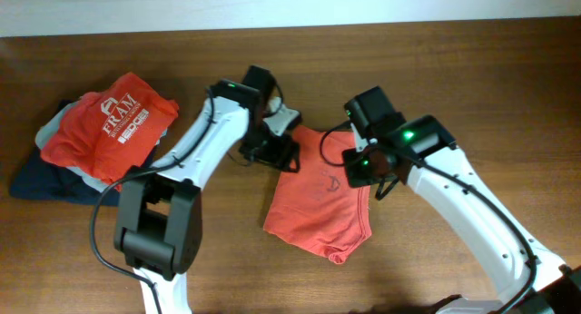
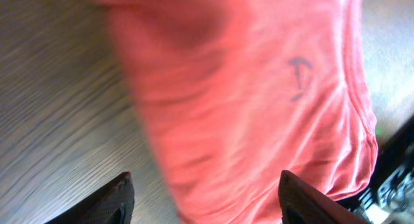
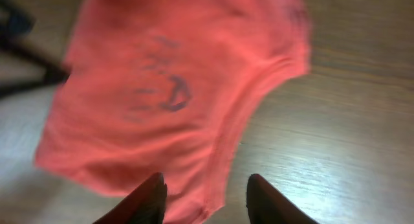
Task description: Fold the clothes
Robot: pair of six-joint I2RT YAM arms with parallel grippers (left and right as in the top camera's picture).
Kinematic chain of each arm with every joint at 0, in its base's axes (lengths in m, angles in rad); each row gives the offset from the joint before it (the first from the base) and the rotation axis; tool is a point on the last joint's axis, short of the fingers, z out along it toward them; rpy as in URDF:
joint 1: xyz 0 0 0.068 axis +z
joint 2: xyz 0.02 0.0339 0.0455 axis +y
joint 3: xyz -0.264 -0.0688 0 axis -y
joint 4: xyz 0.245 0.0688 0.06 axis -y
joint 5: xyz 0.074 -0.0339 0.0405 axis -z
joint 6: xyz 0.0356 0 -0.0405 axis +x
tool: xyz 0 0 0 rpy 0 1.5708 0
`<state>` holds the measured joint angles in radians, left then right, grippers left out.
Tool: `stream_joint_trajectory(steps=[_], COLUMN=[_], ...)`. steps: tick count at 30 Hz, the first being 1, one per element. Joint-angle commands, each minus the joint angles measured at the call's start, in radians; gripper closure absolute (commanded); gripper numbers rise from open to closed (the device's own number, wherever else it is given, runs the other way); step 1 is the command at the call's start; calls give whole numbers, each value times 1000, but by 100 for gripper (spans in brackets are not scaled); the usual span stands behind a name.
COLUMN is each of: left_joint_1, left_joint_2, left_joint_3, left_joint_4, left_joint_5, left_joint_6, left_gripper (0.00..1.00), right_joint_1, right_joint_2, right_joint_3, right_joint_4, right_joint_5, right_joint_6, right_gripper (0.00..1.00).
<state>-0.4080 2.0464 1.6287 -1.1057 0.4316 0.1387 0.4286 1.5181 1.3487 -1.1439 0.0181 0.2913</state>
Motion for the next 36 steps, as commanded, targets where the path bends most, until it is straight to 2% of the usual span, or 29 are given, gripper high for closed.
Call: stream_joint_trajectory(steps=[1, 5, 7, 9, 14, 24, 29, 34, 36], left_joint_1=[-26, -18, -2, 11, 11, -6, -4, -3, -3], left_joint_2=[25, 77, 88, 89, 113, 269, 307, 307, 307], left_joint_3=[-8, -9, -9, -9, -11, -17, -17, -17, -17], left_joint_4=[13, 13, 18, 29, 23, 26, 26, 33, 33], left_joint_5=[6, -65, -61, -45, -19, 242, 421, 437, 437], left_joint_6=[86, 8, 8, 12, 68, 124, 151, 151, 150], left_gripper=[28, 37, 37, 30, 28, 29, 39, 62, 65], right_joint_1=[-89, -209, -235, -247, -246, -246, -245, -244, -243], right_joint_2=[-8, -5, -4, 2, 27, 126, 177, 243, 272], right_joint_3=[15, 13, 13, 13, 13, 11, 9, 9, 9], right_joint_4=[-1, 1, 0, 1, 15, 6, 8, 8, 7], right_joint_5=[32, -159, -198, -225, -238, -285, -299, -315, -328], right_joint_6=[111, -30, -76, -106, -108, -108, -108, -108, -108], right_gripper=[49, 50, 54, 54, 55, 62, 63, 67, 71])
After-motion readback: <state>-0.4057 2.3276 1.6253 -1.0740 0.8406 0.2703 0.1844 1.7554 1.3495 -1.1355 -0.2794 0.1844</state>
